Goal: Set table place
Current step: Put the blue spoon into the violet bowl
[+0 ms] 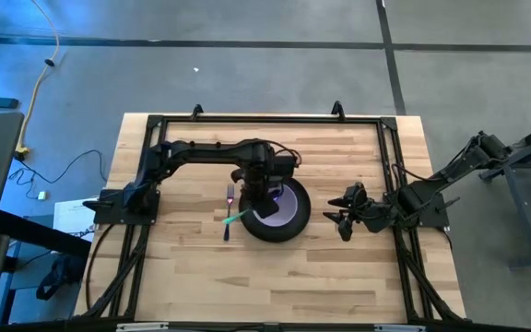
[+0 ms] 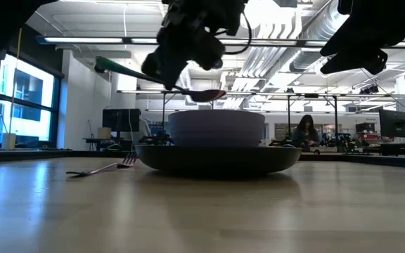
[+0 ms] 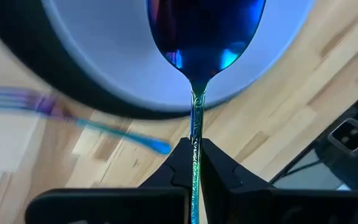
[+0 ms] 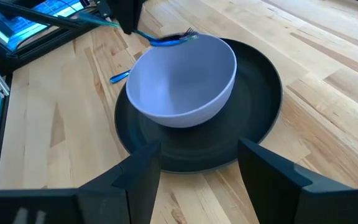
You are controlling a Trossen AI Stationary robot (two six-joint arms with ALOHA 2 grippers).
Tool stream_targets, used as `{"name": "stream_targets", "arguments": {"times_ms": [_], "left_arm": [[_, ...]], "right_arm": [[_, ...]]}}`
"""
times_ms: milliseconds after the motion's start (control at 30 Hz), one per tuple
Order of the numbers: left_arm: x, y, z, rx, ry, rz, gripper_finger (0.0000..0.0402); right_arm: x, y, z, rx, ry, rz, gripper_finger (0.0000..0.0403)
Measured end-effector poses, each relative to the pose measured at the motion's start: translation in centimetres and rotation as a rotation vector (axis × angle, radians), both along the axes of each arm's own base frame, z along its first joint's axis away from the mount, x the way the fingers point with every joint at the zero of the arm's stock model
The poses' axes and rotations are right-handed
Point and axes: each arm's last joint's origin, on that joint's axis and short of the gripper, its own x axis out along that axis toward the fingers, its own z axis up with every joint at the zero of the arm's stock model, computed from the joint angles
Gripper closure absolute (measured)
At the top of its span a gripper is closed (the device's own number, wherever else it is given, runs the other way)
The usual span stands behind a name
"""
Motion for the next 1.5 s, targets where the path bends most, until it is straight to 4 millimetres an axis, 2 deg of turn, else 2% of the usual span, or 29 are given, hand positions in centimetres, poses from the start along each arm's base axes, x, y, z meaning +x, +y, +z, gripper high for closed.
{"name": "stream_targets", "arguments": {"times_ms": [133, 467, 667, 1233, 1500], "left_arm": [[0.7, 0.2, -0.6, 0.003, 0.036, -0.013, 0.0401], [2.7, 0.6, 0.0, 0.020, -0.014, -0.046, 0.0401], [3.0, 0.6, -0.8, 0.006, 0.010, -0.046, 0.0401], [2.9, 0.5, -0.5, -0.019, 0.002, -0.033, 0.0401], [2.9, 0.7, -0.6, 0.035, 0.010, -0.046, 0.0401]], "right_arm": [[0.0, 0.0, 0.0, 0.000, 0.000, 0.000, 0.0199], [-0.2, 0.4, 0.0, 0.003, 0.003, 0.024, 0.0199], [-0.5, 0.7, -0.2, 0.013, 0.012, 0.016, 0.0199], [-0.6, 0.9, -0.2, 0.013, 0.012, 0.025, 0.0199], [-0.6, 0.9, -0.2, 0.013, 0.012, 0.025, 0.0199]]}}
